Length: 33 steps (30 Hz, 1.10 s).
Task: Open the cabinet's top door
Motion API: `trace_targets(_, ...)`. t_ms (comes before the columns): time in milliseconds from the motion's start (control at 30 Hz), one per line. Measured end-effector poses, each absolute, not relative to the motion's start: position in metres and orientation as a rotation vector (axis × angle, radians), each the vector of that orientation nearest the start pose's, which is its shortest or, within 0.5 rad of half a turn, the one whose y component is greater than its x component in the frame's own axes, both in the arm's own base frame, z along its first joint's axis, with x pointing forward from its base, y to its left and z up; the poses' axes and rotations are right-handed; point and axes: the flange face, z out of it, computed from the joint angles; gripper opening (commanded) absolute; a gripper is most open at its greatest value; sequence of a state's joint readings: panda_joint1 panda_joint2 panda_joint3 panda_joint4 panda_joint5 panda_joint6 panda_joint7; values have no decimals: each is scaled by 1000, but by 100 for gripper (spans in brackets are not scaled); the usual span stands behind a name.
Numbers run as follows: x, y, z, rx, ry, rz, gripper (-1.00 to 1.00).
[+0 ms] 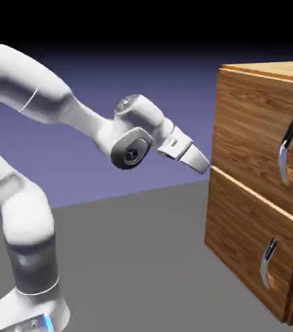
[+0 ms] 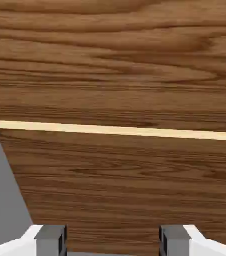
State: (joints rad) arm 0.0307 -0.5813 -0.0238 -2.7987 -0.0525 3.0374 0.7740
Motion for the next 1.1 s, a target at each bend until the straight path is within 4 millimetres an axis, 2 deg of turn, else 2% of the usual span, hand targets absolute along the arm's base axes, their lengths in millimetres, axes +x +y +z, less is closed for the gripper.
trace_targets(300, 385, 12, 537, -2363, 807, -1259, 0)
trace_targets(600, 371, 2, 590, -2232, 717, -1426, 0)
trace_targets(867, 358, -21, 620, -2109, 665, -1546, 0)
trace_targets(1100, 351, -51, 631, -2005, 641, -1629, 0)
